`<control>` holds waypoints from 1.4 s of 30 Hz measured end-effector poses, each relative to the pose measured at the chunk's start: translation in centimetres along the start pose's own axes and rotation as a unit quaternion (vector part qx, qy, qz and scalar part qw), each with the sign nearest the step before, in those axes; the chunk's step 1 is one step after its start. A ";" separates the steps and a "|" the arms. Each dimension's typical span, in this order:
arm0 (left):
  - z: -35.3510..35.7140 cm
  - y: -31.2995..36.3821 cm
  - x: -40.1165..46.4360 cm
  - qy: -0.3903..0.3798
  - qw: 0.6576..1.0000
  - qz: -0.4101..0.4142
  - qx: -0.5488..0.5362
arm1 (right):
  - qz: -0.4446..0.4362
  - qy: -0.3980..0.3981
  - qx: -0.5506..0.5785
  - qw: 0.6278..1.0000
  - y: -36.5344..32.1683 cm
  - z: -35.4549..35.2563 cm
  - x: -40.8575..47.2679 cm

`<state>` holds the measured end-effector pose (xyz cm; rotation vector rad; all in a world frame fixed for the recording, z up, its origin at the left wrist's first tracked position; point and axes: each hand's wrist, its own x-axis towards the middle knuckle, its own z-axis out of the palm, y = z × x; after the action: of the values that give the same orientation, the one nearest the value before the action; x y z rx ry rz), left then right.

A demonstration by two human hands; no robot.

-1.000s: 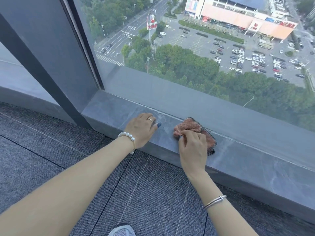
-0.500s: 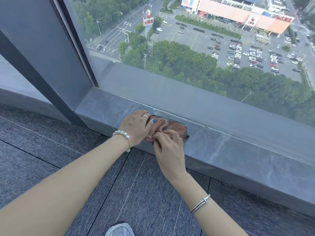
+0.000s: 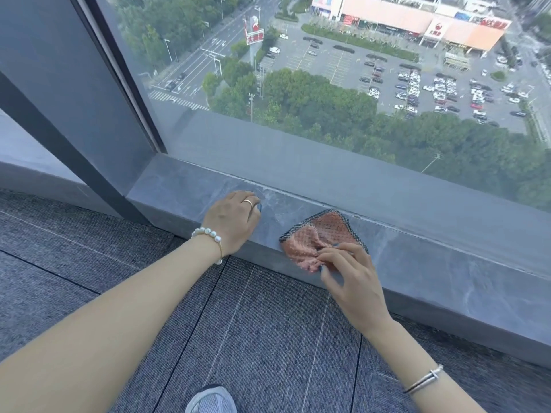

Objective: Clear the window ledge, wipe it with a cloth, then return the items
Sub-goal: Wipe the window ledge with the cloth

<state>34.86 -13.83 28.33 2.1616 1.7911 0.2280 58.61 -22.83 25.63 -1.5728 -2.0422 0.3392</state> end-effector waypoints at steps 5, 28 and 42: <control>0.0 -0.5 0.2 -0.001 1.000 -0.009 0.000 | 0.036 0.007 -0.004 0.999 1.0 -1.2 -0.4; -6.6 2.8 3.5 -0.021 0.994 0.100 0.040 | 0.238 0.068 0.256 0.935 -3.6 -7.1 6.8; -15.6 10.4 3.1 0.037 0.997 0.063 -0.021 | 0.204 0.048 0.202 0.957 -7.1 -15.2 12.1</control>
<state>40.07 -10.17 46.25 2.2658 1.6740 0.3777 59.10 -15.23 44.90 -1.6935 -1.4445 0.7631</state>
